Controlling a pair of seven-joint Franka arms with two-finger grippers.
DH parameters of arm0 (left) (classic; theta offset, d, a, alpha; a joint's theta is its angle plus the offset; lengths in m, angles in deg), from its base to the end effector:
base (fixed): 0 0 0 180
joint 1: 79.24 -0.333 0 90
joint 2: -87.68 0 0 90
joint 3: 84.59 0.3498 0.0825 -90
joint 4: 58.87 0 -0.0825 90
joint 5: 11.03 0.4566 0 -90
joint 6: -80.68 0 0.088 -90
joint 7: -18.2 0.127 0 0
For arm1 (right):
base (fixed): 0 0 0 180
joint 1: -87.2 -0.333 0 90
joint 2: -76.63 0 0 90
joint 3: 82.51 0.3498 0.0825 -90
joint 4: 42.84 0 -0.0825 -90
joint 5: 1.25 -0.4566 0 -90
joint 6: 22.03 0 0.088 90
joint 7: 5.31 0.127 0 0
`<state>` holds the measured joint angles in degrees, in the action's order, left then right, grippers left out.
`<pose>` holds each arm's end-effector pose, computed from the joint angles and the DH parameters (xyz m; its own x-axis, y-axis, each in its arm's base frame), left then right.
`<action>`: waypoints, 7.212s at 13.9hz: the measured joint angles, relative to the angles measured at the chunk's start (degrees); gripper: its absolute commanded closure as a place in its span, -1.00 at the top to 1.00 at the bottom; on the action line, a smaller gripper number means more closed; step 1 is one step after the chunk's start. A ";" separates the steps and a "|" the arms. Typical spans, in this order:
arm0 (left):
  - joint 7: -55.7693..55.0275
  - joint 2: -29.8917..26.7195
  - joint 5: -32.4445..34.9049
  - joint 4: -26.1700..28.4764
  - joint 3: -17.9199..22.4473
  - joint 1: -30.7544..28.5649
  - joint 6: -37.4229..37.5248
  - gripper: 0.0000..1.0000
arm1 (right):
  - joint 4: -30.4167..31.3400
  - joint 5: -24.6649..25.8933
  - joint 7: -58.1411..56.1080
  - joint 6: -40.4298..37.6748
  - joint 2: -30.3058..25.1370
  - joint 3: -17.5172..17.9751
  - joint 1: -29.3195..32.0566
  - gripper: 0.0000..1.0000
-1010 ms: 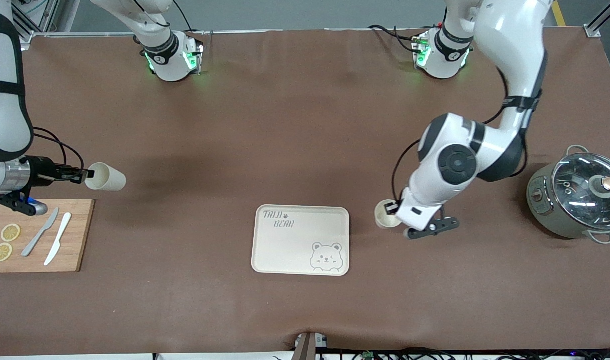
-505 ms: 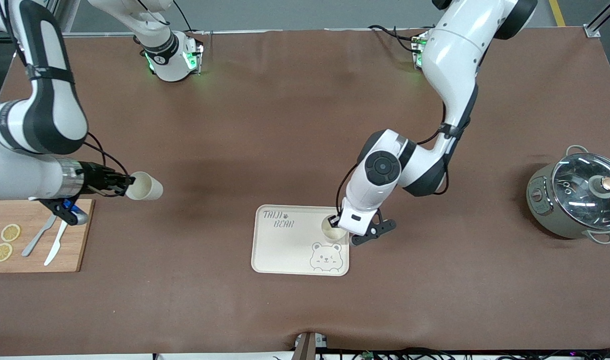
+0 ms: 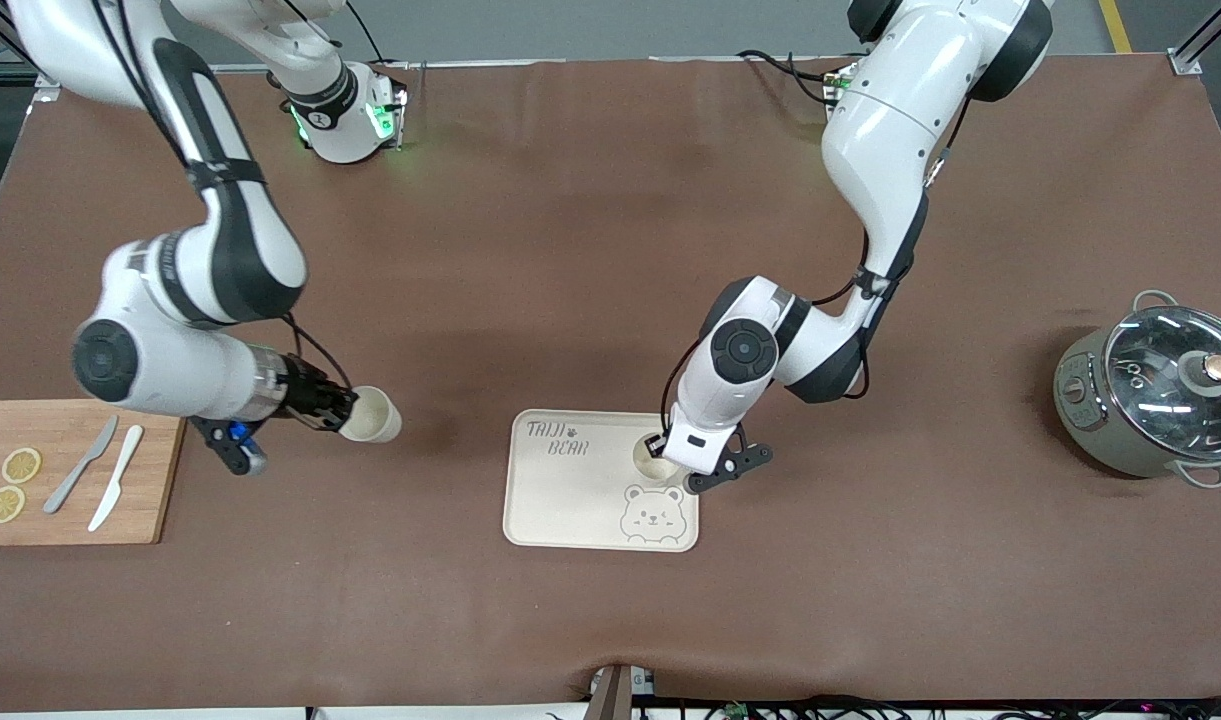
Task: Place white IKEA cup upright on tray with both arms
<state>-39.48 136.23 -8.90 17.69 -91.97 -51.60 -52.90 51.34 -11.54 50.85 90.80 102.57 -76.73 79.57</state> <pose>0.7052 -0.4640 0.1990 0.9109 0.4119 0.0260 0.4025 -0.9005 0.1643 0.7136 0.1783 0.3199 0.6526 -0.7192 -0.2386 -0.7405 -0.6721 0.0005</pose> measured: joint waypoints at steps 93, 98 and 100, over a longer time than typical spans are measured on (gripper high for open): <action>49.00 -56.80 -0.29 18.60 1.13 -27.97 47.31 1.00 | -10.19 10.17 -56.02 -33.63 -28.44 -9.06 10.50 1.00; 49.00 -56.69 -0.29 18.64 1.24 -28.06 46.90 1.00 | -10.19 10.17 -56.04 -33.66 -28.47 -8.98 9.90 1.00; 49.00 -56.68 -0.29 18.66 1.24 -28.06 46.90 1.00 | -10.09 10.17 -56.04 -33.71 -28.46 -8.98 9.39 1.00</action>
<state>9.51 79.55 -9.18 36.35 -90.73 -79.65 -6.00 41.25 -1.38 -5.19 57.09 74.11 -85.70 88.96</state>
